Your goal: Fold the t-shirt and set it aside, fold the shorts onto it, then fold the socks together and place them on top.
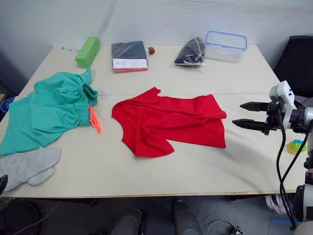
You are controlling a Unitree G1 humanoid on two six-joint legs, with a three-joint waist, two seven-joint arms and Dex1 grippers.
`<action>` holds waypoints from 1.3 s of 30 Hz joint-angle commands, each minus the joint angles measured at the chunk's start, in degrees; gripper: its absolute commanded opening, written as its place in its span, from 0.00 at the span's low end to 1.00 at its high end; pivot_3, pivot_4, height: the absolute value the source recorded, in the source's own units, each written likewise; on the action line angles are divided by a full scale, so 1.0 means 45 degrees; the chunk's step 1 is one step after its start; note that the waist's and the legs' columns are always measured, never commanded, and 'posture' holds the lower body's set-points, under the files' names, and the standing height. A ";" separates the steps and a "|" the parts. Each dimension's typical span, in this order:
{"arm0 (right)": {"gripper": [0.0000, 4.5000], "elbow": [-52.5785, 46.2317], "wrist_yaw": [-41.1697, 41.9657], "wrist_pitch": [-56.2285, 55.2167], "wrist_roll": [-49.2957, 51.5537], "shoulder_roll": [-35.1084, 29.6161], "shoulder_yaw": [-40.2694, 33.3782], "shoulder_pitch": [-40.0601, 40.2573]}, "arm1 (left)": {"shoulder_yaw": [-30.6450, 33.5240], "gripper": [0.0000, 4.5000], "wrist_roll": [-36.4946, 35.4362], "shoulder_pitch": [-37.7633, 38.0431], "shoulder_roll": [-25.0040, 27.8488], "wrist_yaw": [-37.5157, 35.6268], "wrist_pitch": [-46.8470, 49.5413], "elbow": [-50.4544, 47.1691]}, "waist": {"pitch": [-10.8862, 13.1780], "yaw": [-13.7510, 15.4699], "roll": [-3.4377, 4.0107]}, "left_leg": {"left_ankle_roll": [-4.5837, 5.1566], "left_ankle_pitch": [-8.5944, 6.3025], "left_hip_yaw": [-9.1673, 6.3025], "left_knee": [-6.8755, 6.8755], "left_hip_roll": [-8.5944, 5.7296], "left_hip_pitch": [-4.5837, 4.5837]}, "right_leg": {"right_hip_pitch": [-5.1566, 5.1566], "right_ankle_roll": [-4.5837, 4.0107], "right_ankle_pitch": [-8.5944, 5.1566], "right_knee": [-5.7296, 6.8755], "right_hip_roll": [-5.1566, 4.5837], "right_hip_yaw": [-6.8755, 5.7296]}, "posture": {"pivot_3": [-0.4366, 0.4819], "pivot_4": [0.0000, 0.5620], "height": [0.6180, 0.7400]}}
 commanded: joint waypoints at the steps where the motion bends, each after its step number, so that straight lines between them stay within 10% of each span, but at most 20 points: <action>1: 0.99 -0.0251 -0.0004 -0.0210 0.0075 -0.0137 -0.0379 0.0097 | -0.0297 1.00 0.0401 0.0412 0.0344 -0.0453 -0.0156 -0.0510 | 0.0000 0.0000 0.0000 | 0.0000 0.0000 0.0001 0.0001 0.0000 0.0001 | 0.0001 0.0000 0.0000 0.0000 0.0000 0.0001 | 0.48 0.27 1.00; 8: 0.99 -0.2565 -0.0291 -0.0547 0.0079 -0.0306 -0.0367 0.1466 | -0.4217 1.00 0.2202 -0.0496 0.2332 -0.1127 0.0214 -0.2832 | -0.0001 0.0137 0.0004 | 0.0000 0.0001 0.0003 0.0006 -0.0003 -0.0002 | 0.0004 0.0001 0.0000 0.0008 -0.0002 -0.0002 | 0.48 0.27 1.00; 17: 0.99 -0.7338 -0.1937 -0.2162 -0.0828 -0.0189 -0.0501 0.5165 | -1.0889 1.00 0.3560 -0.7658 0.6217 -0.3169 0.0487 -0.1376 | -0.0008 0.0247 0.0057 | -0.0013 -0.0004 0.0000 0.0043 -0.0003 -0.0010 | -0.0021 0.0008 0.0003 0.0084 0.0003 -0.0002 | 0.48 0.27 1.00; 28: 0.99 -0.9343 -0.3600 -0.3317 -0.2007 0.0269 0.0114 0.6791 | -1.7836 1.00 0.7303 -1.4668 0.4293 -0.6631 -0.2561 0.2781 | -0.0007 0.0369 0.0055 | -0.0021 -0.0003 -0.0002 0.0065 -0.0009 -0.0016 | -0.0032 0.0012 0.0003 0.0117 0.0004 0.0005 | 0.48 0.27 1.00; 34: 0.99 -0.9226 -0.4246 -0.3362 -0.2411 0.0379 0.0373 0.6800 | -1.9311 1.00 0.9161 -1.6809 0.1953 -0.6569 -0.4273 0.5859 | -0.0006 0.0411 0.0052 | -0.0012 -0.0005 -0.0011 0.0130 -0.0032 -0.0030 | -0.0018 0.0027 0.0005 0.0136 -0.0002 0.0003 | 0.48 0.27 1.00; 39: 1.00 -0.9215 -0.4526 -0.3156 -0.2466 0.0435 0.0569 0.6611 | -2.0054 0.75 1.0196 -1.7390 0.1312 -0.7123 -0.5188 0.7316 | -0.0006 0.0335 0.0053 | -0.0011 -0.0005 -0.0005 0.0135 -0.0021 -0.0028 | -0.0031 0.0032 0.0003 0.0160 0.0009 0.0017 | 0.48 0.27 1.00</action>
